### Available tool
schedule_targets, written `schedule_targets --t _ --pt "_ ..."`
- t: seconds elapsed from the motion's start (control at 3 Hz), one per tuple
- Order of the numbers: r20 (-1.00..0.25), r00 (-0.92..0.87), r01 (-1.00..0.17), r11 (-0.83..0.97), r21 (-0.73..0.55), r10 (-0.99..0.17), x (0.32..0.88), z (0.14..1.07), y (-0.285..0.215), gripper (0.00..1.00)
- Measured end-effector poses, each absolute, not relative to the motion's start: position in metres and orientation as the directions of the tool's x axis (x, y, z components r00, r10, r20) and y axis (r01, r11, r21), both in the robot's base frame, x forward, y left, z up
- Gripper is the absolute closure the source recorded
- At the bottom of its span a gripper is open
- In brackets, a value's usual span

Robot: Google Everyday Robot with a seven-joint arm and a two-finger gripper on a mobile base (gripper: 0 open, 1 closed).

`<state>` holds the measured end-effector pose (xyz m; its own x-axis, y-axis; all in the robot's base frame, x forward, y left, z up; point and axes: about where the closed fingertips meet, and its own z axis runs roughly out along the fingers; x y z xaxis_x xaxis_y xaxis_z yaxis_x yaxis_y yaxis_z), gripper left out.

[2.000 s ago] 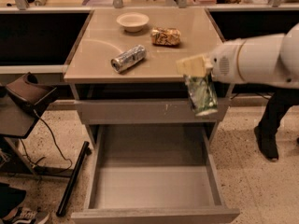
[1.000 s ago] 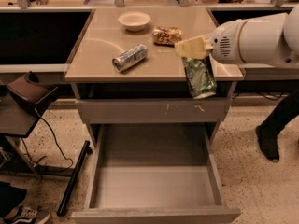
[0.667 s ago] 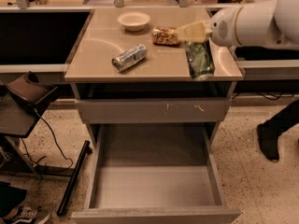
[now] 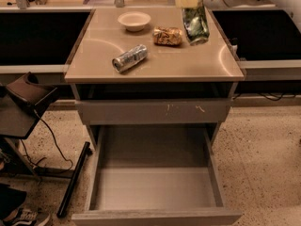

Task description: Pick green can from middle drawer and place on counter

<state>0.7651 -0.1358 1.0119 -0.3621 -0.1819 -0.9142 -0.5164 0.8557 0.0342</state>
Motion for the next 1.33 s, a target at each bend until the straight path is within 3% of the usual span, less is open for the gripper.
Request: schedule_targets --t 0.67,1.33 --pt "-0.892 -0.433 -0.435 0.897 0.08 -0.131 0.829 0.974 -0.157 1.0" --pt "-0.811 -0.579 -0.374 0.911 0.175 -0.082 0.837 0.872 -0.177 1.0"
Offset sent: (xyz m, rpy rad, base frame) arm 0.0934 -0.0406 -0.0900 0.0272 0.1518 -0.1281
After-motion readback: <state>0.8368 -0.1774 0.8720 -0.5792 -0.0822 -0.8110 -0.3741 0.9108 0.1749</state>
